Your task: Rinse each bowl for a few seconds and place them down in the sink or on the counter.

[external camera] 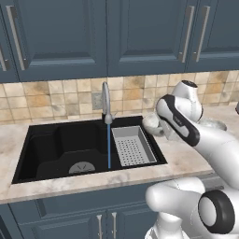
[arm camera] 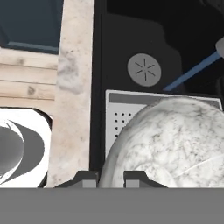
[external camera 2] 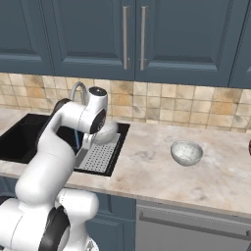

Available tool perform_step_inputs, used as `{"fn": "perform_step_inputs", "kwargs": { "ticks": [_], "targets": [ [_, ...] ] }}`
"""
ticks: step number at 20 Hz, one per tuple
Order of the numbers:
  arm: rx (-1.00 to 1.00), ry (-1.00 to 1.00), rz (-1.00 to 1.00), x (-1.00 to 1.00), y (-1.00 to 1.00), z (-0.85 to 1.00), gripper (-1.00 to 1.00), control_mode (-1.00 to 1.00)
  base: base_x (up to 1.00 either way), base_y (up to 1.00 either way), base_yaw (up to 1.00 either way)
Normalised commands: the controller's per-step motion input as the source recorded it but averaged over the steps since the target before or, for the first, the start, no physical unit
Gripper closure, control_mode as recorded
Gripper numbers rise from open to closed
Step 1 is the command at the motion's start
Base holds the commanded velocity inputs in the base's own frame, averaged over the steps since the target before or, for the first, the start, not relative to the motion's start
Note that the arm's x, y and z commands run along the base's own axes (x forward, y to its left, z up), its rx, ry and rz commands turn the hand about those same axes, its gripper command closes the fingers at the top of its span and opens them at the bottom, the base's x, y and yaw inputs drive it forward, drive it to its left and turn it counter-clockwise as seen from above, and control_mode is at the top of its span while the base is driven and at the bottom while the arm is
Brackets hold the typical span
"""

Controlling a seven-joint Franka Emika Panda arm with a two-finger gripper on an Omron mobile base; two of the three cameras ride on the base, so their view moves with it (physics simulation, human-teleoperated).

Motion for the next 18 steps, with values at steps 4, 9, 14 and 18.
{"fn": "perform_step_inputs", "kwargs": {
  "ticks": [4,9,14,18],
  "targets": [
    [0.03,0.03,0.10,-0.15,0.19,0.00,1.00,-1.00,0.00,0.00,0.00],
    [0.03,0.02,0.06,-0.15,0.22,0.00,1.00,-1.00,0.00,0.00,0.00],
    [0.04,0.02,0.05,-0.15,0.24,0.00,1.00,-1.00,0.00,0.00,0.00],
    [0.04,0.02,0.05,-0.12,0.25,0.00,1.00,-1.00,0.00,0.00,0.00]
  ]
}}
